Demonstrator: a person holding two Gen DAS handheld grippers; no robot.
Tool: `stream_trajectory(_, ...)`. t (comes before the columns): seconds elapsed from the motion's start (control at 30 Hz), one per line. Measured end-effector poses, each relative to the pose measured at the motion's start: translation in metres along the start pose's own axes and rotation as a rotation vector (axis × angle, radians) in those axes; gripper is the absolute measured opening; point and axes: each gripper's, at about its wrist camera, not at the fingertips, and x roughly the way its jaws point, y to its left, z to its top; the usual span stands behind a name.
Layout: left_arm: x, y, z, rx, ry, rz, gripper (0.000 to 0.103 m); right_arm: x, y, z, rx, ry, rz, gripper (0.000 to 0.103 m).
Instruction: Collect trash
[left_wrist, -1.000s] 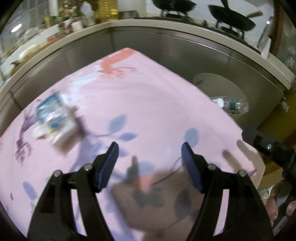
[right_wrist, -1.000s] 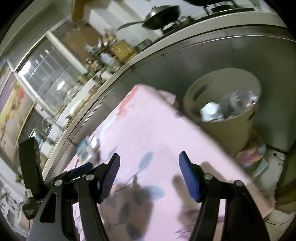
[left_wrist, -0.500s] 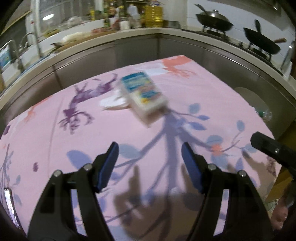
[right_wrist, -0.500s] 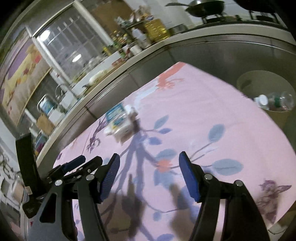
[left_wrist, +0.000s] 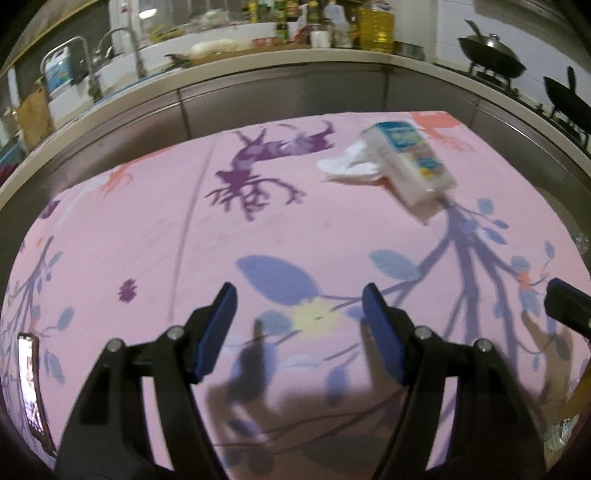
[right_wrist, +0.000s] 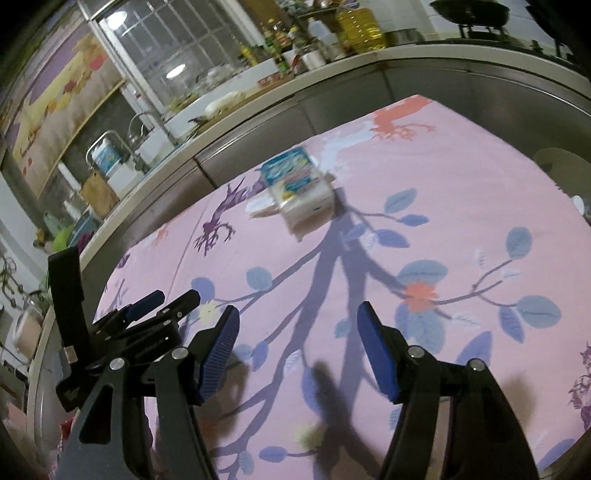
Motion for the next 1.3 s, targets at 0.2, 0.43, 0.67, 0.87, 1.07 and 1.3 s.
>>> stream_trajectory(0.2, 0.01, 0.023, -0.008, -0.033, 0.015, 0.03, 0.068, 0.013, 0.014, -0.003, -0.03, 0.035, -0.004, 0.064)
stream_trajectory(0.43, 0.026, 0.047, -0.017, -0.088, 0.043, 0.049, 0.068, 0.023, 0.024, -0.003, -0.056, 0.047, -0.016, 0.064)
stream_trajectory(0.67, 0.029, 0.055, -0.02, -0.111, 0.028, 0.032, 0.072, 0.042, 0.028, 0.034, -0.127, -0.043, -0.063, 0.064)
stream_trajectory(0.87, 0.026, 0.059, -0.023, -0.132, 0.005, -0.008, 0.072, 0.092, 0.004, 0.098, -0.082, -0.057, -0.075, 0.067)
stream_trajectory(1.07, 0.024, 0.074, -0.023, -0.206, -0.015, -0.073, 0.072, 0.132, 0.004, 0.117, -0.042, 0.073, 0.121, 0.067)
stream_trajectory(1.3, 0.024, 0.077, -0.022, -0.227, -0.016, -0.089, 0.072, 0.11, 0.056, 0.081, -0.193, 0.169, 0.442, 0.067)
